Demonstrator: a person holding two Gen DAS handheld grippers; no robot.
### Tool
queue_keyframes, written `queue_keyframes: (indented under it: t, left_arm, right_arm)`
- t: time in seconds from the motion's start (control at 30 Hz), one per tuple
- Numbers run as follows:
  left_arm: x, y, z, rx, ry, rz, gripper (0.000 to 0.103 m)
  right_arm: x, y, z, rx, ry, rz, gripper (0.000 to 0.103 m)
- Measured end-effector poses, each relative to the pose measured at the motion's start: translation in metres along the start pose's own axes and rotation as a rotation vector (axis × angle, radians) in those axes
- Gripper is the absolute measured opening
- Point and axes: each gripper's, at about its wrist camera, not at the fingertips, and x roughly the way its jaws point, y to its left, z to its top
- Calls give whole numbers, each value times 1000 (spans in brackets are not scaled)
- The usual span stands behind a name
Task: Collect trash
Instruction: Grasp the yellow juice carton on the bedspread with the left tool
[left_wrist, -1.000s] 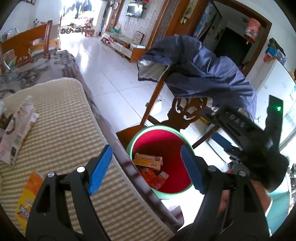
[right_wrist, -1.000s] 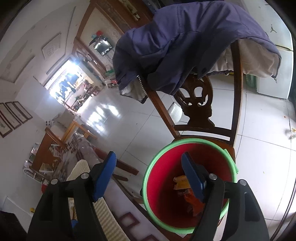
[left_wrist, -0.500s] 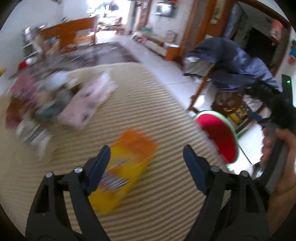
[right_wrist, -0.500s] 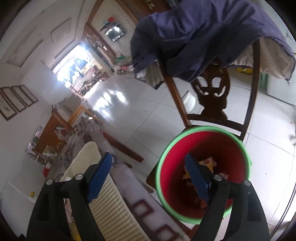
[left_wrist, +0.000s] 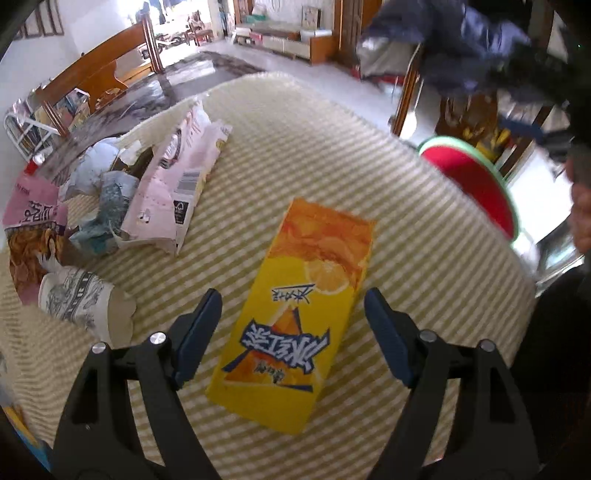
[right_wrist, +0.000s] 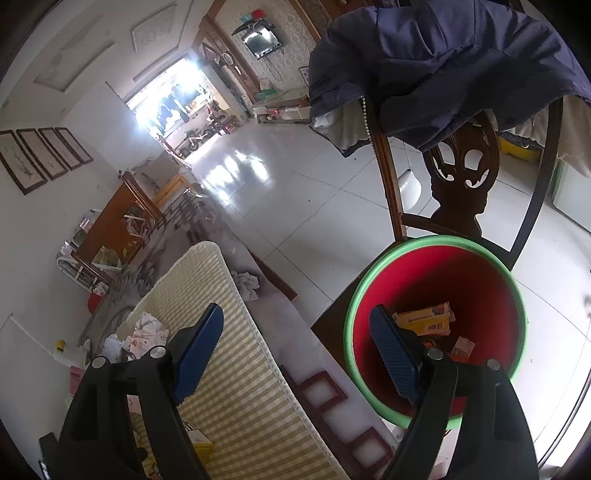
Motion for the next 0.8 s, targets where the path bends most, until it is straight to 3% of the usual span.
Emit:
queue_keyframes:
  t: [0.2, 0.27, 0.5, 0.7, 0.8]
  left_arm:
    - [14, 6, 4, -46, 26, -45, 77]
    - [19, 7, 3, -62, 32, -68, 73]
    - [3, 16, -8, -131, -40, -31, 64]
    - [-39, 65, -46, -382, -134, -20, 65]
    - [-60, 95, -70, -559, -181, -30, 65]
  right_arm:
    - [4, 1, -1, 3, 18, 10, 79]
    - [4, 4, -2, -7, 23, 12, 79]
    - [8, 3, -3, -8, 40, 2, 79]
    - [13, 13, -7, -62, 54, -24, 79]
    - [15, 20, -12, -96, 68, -35, 79]
